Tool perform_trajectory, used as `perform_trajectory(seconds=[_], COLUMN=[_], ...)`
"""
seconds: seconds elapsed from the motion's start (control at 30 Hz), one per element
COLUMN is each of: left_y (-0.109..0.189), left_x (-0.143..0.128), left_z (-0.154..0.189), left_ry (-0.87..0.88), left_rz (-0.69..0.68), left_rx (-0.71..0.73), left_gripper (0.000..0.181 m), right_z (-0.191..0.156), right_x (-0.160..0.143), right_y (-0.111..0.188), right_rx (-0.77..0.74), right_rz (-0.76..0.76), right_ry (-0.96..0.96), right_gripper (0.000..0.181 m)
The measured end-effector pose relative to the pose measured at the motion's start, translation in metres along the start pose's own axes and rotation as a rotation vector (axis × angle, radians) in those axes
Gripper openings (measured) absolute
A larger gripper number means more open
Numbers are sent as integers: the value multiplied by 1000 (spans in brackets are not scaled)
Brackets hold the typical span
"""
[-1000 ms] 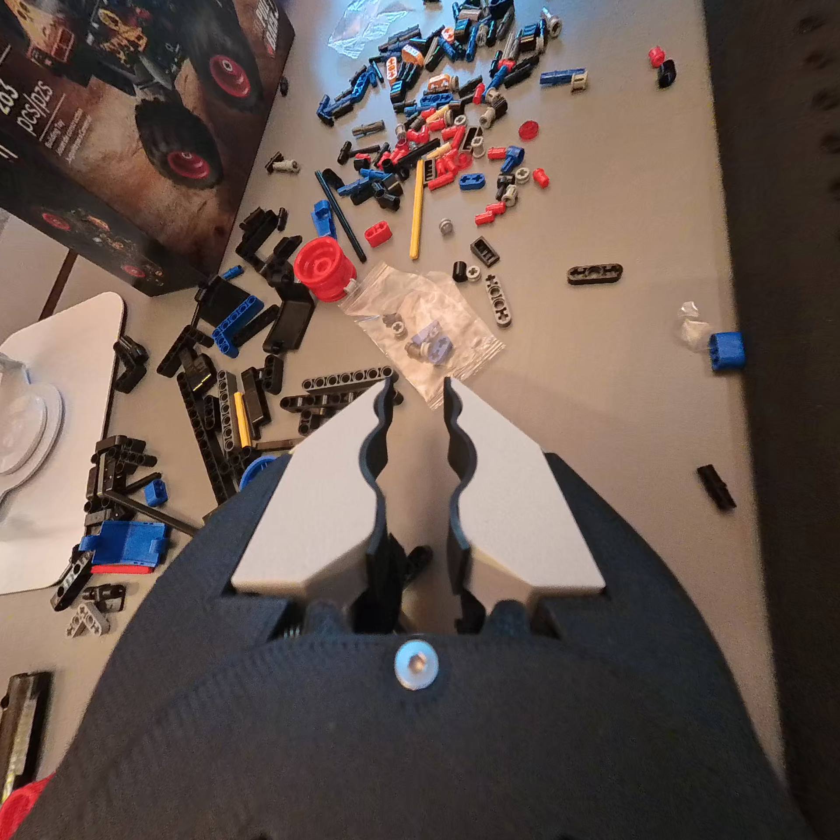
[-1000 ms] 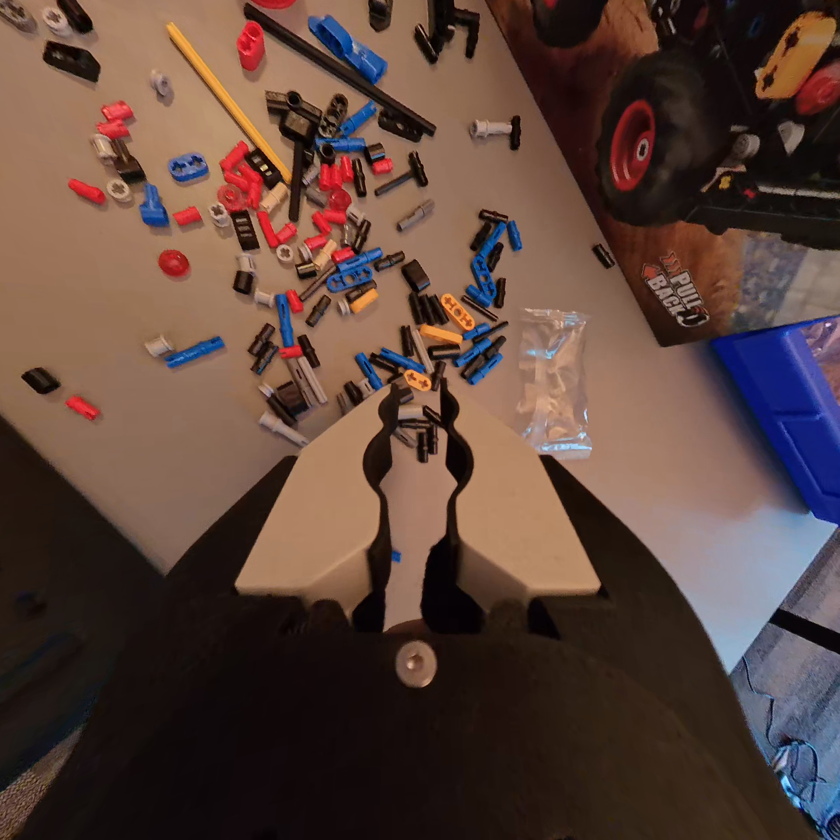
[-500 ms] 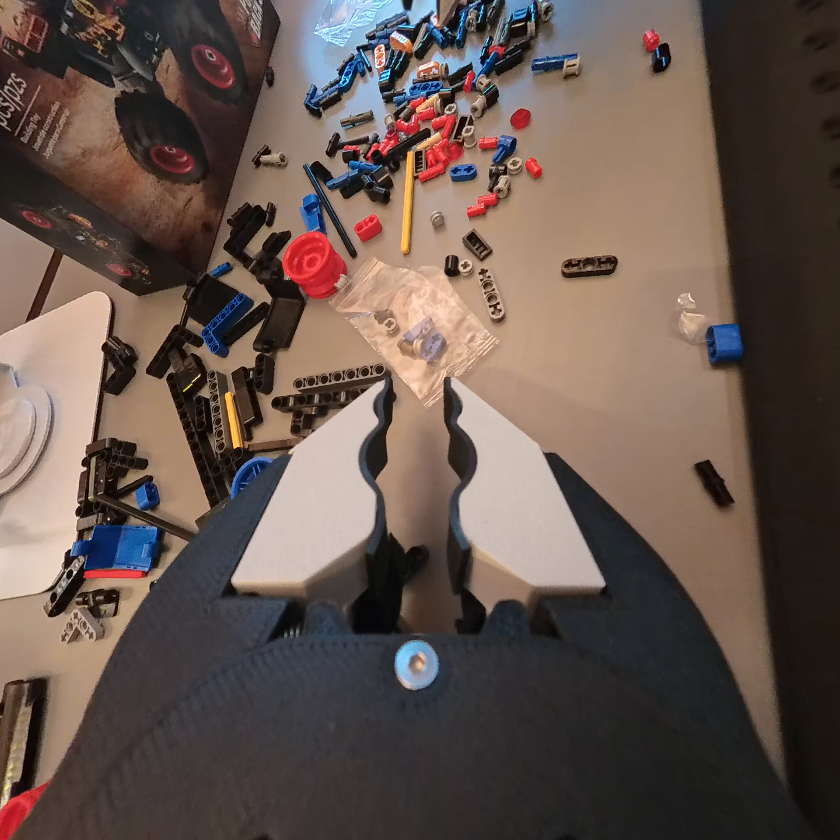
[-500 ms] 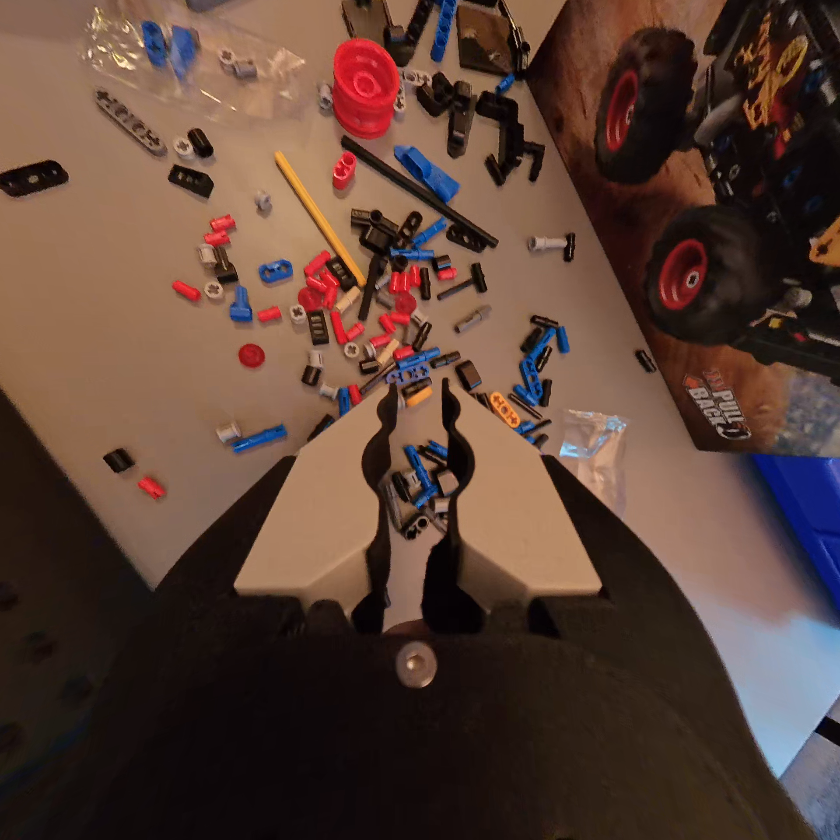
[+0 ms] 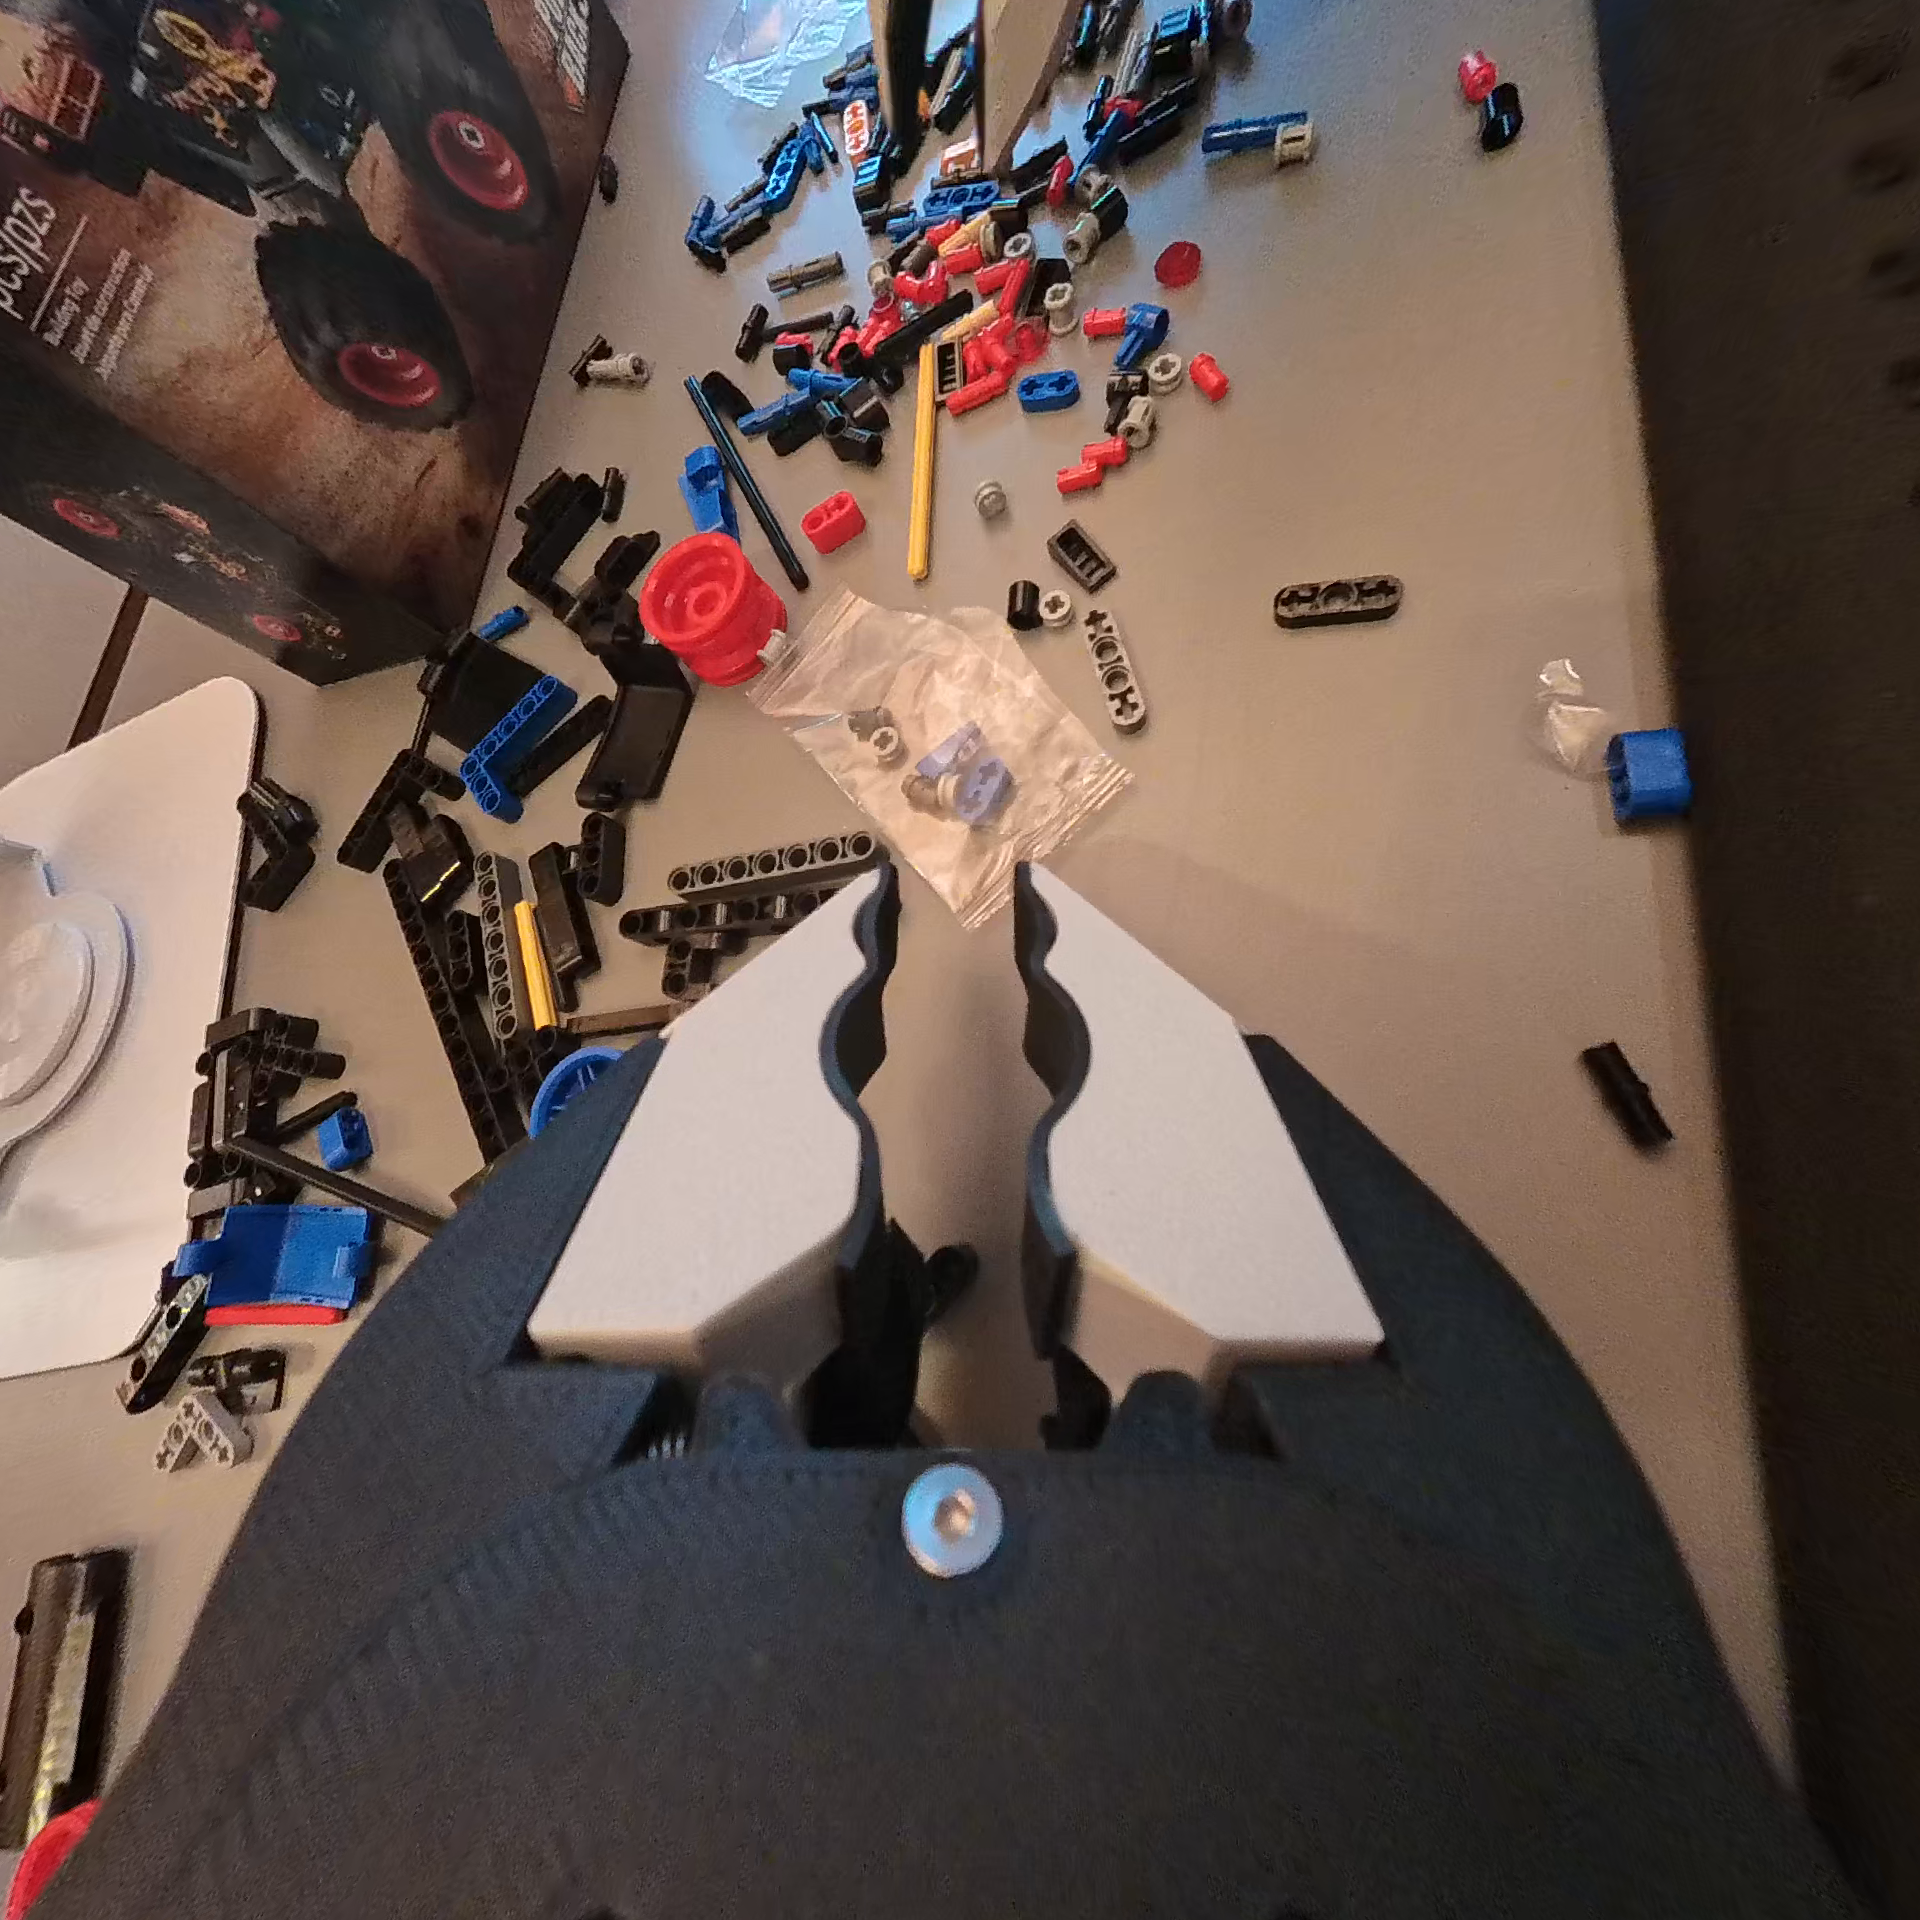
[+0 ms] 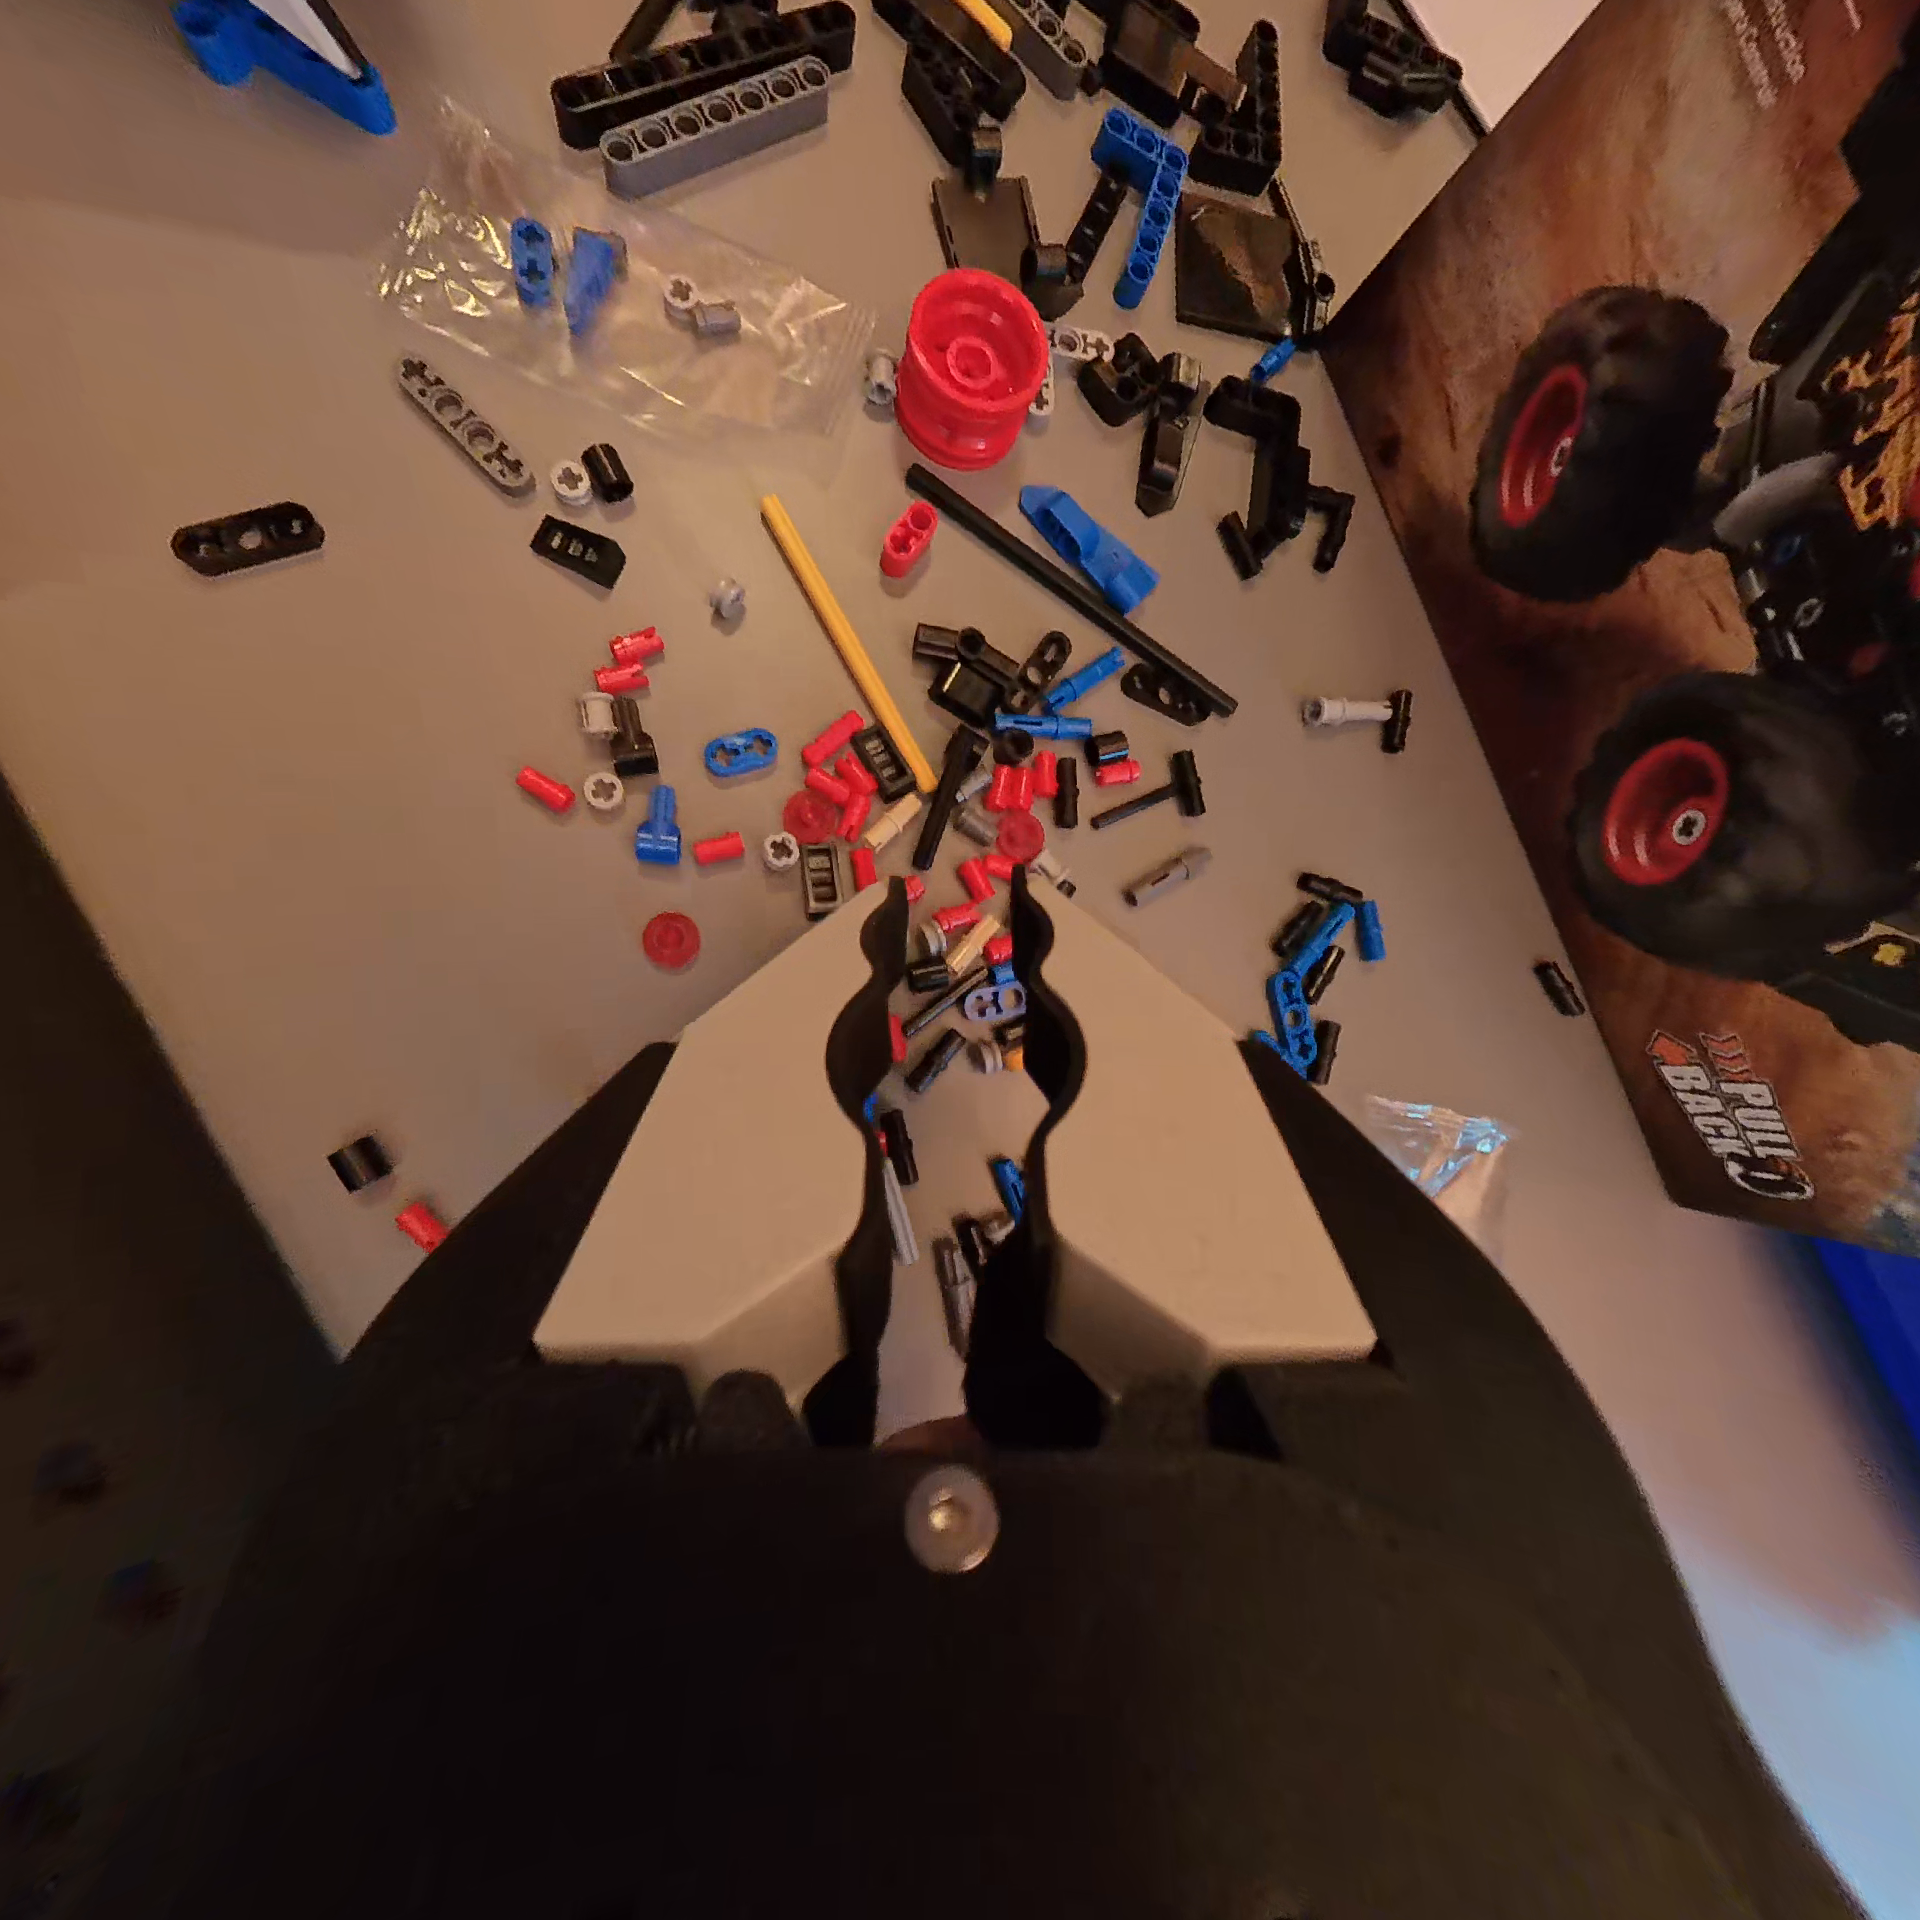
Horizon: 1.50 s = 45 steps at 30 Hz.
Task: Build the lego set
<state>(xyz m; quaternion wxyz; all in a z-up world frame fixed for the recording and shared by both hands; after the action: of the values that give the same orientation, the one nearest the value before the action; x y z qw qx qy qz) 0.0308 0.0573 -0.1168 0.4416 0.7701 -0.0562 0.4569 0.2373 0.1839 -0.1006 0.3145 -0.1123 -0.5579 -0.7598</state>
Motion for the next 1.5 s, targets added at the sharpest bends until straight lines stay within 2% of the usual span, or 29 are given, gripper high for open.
perform_trajectory(seconds=[0.23,0.7,1.5], left_y=[-1,1,1], left_x=[0,5,6], left_z=[3,4,-1], left_ry=[-13,-7,9], left_rz=[6,63,83], left_rx=[-12,-21,6], left_gripper=[21,24,27], right_z=[2,14,22], right_x=[11,23,15], right_y=[-5,-8,-3], right_rx=[3,-99,-182], right_rz=[28,87,106], right_ry=[9,-8,-23], right_gripper=[19,19,19])
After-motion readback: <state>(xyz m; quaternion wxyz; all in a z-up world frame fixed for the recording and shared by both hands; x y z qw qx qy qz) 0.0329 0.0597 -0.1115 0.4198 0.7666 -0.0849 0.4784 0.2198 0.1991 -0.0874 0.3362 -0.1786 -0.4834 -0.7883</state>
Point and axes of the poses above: each gripper's, where its closed fingertips meet, y back along the fingers, x out of its top, z = x × y across the jaws, the point moved 6 cm from there along y, back along the fingers, and after that the axes turned 11 degrees about y, right-handed, at the moved point
